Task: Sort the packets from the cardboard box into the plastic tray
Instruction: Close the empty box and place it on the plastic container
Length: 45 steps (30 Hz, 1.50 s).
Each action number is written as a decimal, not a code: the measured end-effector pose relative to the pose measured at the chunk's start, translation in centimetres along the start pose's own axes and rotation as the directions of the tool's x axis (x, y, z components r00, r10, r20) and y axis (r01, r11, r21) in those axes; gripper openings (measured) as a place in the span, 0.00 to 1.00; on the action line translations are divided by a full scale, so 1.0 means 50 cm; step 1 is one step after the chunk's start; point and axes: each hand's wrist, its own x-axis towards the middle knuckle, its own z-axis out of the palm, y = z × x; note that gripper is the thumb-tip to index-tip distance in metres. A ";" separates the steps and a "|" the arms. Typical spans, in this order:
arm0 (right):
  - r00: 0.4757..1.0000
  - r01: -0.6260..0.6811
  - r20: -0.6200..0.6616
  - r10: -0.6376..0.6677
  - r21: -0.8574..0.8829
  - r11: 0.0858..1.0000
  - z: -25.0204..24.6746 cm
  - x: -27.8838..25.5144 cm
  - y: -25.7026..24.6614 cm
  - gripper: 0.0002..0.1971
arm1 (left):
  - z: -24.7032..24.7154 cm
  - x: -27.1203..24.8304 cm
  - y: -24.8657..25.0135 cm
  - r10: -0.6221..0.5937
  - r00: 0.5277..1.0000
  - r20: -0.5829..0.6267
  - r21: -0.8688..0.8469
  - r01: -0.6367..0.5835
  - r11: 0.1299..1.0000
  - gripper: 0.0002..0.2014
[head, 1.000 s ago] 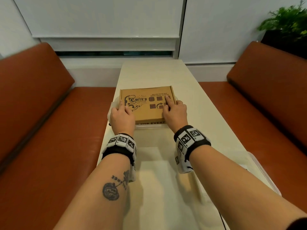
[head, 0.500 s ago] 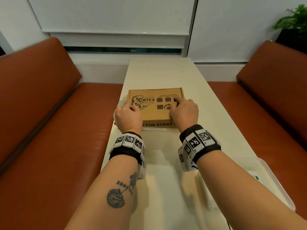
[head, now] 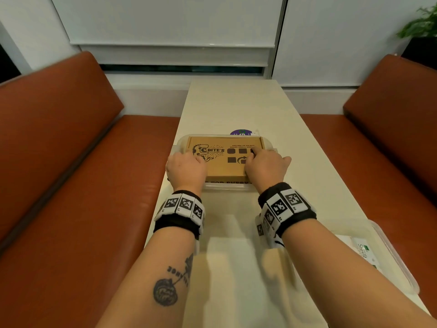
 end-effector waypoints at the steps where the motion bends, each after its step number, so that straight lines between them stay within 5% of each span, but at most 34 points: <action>1: 1.000 0.009 0.001 -0.008 -0.030 1.000 0.001 -0.002 0.003 0.17 | -0.002 -0.001 0.003 0.008 1.000 0.021 0.060 -0.009 0.998 0.19; 8: 0.998 0.040 0.054 -0.033 -0.128 0.991 0.005 -0.016 0.020 0.15 | -0.010 -0.014 0.019 0.000 0.991 0.134 0.235 -0.032 0.972 0.18; 24: 0.988 0.028 0.152 -0.003 -0.163 0.986 0.014 -0.001 0.017 0.14 | 0.006 -0.005 0.022 -0.035 0.992 0.122 0.237 0.005 0.971 0.16; 29: 0.999 -0.023 0.028 0.020 0.113 0.993 -0.016 -0.014 0.035 0.18 | -0.010 -0.025 0.038 -0.007 0.997 0.079 0.129 -0.003 0.992 0.24; 34: 0.989 -0.095 -0.062 0.135 0.435 0.895 -0.063 -0.039 0.110 0.16 | -0.033 -0.086 0.115 0.312 0.945 -0.099 -0.013 -0.315 0.949 0.17; 38: 0.980 -0.182 0.002 0.198 0.406 0.896 -0.088 -0.062 0.216 0.15 | -0.015 -0.171 0.177 0.522 0.847 -0.104 -0.120 -0.532 0.838 0.11; 41: 0.969 -0.245 0.109 0.222 0.303 0.921 -0.104 -0.085 0.302 0.15 | 0.024 -0.227 0.199 0.511 0.855 0.092 -0.186 -0.489 0.852 0.12; 45: 0.930 -0.323 0.233 0.286 0.142 0.936 -0.123 -0.125 0.405 0.14 | 0.044 -0.278 0.229 0.388 0.912 0.136 -0.235 -0.351 0.907 0.14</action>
